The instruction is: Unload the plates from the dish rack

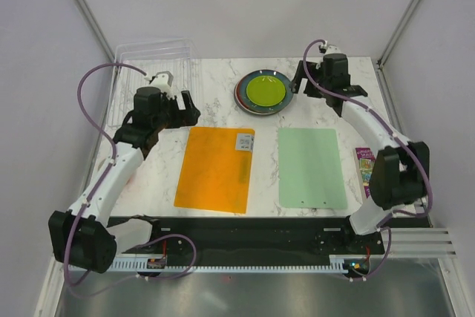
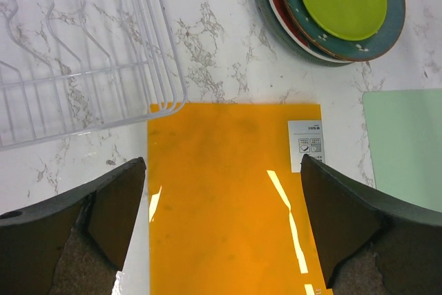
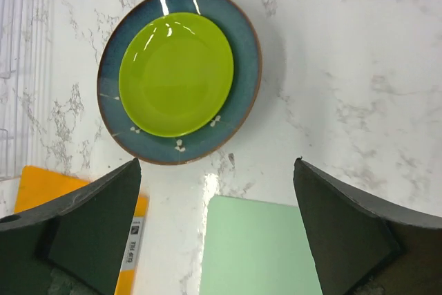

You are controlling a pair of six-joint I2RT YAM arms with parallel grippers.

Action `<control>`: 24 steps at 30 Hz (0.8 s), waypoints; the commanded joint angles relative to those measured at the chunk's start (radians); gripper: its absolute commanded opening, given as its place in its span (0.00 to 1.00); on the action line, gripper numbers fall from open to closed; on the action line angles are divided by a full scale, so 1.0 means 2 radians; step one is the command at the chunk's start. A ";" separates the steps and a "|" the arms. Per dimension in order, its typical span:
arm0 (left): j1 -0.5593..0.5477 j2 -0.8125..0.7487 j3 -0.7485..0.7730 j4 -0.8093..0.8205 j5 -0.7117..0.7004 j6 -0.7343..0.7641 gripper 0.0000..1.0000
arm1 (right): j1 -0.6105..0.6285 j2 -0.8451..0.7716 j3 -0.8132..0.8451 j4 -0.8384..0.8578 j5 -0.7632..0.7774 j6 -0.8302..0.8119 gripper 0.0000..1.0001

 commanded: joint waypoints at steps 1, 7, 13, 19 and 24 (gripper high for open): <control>0.000 -0.045 -0.011 0.002 -0.027 0.013 1.00 | 0.034 -0.113 -0.050 -0.029 0.127 -0.070 0.98; 0.000 -0.089 -0.019 0.000 -0.037 0.008 1.00 | 0.072 -0.232 -0.136 -0.052 0.232 -0.086 0.98; 0.000 -0.163 -0.051 -0.001 -0.113 0.022 1.00 | 0.081 -0.367 -0.243 -0.018 0.236 -0.091 0.98; 0.000 -0.226 -0.084 0.005 -0.165 0.052 1.00 | 0.082 -0.426 -0.282 -0.037 0.240 -0.084 0.98; 0.000 -0.251 -0.098 0.006 -0.177 0.040 1.00 | 0.086 -0.444 -0.300 -0.023 0.246 -0.074 0.98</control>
